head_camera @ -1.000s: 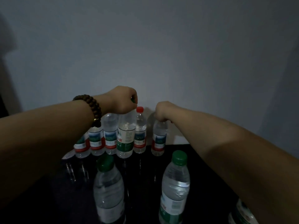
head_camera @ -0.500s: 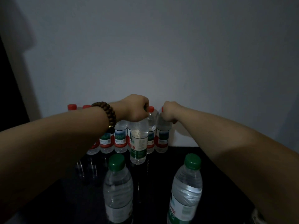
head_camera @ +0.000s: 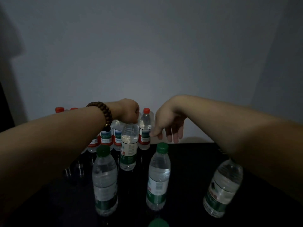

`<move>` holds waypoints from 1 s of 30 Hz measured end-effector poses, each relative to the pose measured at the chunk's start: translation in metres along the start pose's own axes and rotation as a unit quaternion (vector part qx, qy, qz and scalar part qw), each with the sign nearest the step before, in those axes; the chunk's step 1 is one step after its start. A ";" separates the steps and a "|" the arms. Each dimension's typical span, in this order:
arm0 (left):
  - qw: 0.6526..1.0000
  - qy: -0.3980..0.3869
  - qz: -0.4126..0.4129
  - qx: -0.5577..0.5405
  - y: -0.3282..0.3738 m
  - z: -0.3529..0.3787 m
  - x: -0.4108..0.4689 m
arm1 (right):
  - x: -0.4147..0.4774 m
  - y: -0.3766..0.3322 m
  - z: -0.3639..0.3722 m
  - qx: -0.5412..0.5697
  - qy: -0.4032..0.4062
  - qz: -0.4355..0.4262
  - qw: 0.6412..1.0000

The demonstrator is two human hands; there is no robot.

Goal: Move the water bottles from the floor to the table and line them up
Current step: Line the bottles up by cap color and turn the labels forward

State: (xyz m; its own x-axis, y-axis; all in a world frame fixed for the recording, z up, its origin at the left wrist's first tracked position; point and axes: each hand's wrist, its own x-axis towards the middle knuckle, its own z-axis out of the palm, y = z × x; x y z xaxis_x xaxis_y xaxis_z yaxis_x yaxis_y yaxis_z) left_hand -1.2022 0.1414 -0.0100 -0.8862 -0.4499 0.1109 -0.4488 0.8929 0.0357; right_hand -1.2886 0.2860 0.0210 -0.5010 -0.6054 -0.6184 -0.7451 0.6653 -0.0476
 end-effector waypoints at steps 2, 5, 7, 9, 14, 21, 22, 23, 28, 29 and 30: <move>1.000 -0.003 0.002 0.005 0.009 -0.003 -0.005 | -0.018 -0.004 0.014 0.003 -0.037 -0.013 0.999; 1.000 -0.016 0.004 0.004 0.021 -0.007 -0.010 | -0.026 -0.012 0.038 -0.035 -0.036 -0.025 0.998; 1.000 -0.027 0.007 0.006 0.029 -0.006 -0.012 | -0.022 -0.013 0.051 -0.047 0.000 -0.031 0.998; 0.999 -0.032 0.019 0.010 0.036 -0.003 -0.010 | -0.018 -0.007 0.056 -0.049 0.038 -0.045 0.997; 0.998 -0.041 0.050 0.023 0.058 0.006 0.006 | -0.009 0.028 0.042 -0.042 0.077 -0.041 0.995; 0.997 -0.036 0.072 -0.001 0.070 0.024 0.056 | 0.045 0.057 0.005 -0.108 0.162 0.007 0.981; 0.997 -0.028 0.078 -0.005 0.070 0.028 0.063 | 0.053 0.060 -0.001 -0.120 0.169 0.015 0.978; 0.996 -0.018 0.084 -0.009 0.070 0.032 0.070 | 0.061 0.062 -0.007 -0.128 0.172 0.024 0.976; 0.994 0.040 0.096 -0.024 0.066 0.053 0.104 | 0.096 0.061 -0.034 -0.164 0.201 0.061 0.964; 0.994 0.047 0.095 -0.026 0.065 0.056 0.110 | 0.102 0.061 -0.038 -0.171 0.209 0.061 0.961; 0.994 0.053 0.094 -0.029 0.064 0.059 0.116 | 0.108 0.061 -0.042 -0.178 0.216 0.057 0.958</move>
State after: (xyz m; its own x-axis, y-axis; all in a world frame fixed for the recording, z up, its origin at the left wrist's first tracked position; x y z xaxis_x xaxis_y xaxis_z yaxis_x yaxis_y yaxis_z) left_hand -1.3410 0.1452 -0.0535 -0.9352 -0.2742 0.2243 -0.2671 0.9617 0.0622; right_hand -1.4069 0.2427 -0.0158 -0.6668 -0.7131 -0.2166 -0.7385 0.5934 0.3202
